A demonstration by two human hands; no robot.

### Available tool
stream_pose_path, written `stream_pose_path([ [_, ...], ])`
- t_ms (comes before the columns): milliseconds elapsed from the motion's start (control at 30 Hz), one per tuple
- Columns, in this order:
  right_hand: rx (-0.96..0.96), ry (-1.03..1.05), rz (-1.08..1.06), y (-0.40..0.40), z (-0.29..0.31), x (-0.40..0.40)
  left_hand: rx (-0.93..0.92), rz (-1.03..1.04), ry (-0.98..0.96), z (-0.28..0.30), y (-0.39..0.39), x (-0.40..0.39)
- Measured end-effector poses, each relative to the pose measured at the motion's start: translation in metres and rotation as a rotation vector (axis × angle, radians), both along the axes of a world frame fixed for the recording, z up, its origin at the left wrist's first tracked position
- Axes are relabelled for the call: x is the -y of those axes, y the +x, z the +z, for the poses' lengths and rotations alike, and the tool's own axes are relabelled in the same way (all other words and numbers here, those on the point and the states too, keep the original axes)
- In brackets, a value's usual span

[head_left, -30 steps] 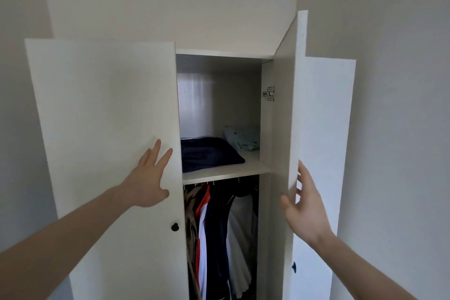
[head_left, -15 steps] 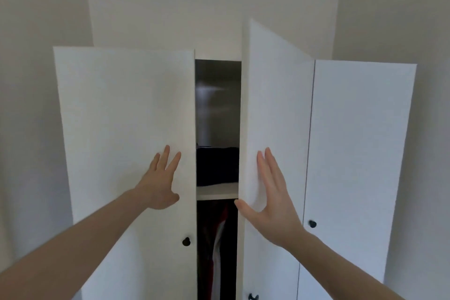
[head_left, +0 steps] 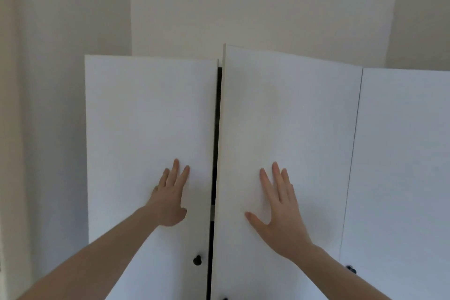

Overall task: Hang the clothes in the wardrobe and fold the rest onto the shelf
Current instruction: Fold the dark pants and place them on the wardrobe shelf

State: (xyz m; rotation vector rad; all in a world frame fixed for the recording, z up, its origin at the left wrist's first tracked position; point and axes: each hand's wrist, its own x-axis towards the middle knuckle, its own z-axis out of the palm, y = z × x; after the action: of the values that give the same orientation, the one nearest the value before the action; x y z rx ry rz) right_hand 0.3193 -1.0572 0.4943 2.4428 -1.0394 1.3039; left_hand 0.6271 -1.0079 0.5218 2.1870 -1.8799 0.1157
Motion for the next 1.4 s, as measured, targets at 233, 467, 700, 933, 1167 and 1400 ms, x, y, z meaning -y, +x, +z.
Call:
stream_pose_path([
  [233,-0.157,-0.057,-0.09,0.005,-0.009,0.032,0.077,0.08,-0.025,-0.011,-0.001,0.013],
  [467,-0.264,-0.093,-0.153,0.013,-0.014,0.059,0.102,0.119,-0.005,-0.015,-0.002,0.024],
  [700,-0.316,-0.069,-0.195,0.024,-0.016,0.078,0.168,0.162,0.007,-0.024,0.001,0.026],
  [933,-0.338,-0.088,-0.224,0.027,-0.017,0.092,0.179,0.213,0.043,-0.026,-0.007,0.037],
  [1167,-0.341,-0.097,-0.245,0.03,-0.023,0.101,0.214,0.224,0.059,-0.028,-0.009,0.041],
  [1400,-0.369,-0.091,-0.248,0.032,-0.022,0.101,0.212,0.268,0.065,-0.032,-0.008,0.047],
])
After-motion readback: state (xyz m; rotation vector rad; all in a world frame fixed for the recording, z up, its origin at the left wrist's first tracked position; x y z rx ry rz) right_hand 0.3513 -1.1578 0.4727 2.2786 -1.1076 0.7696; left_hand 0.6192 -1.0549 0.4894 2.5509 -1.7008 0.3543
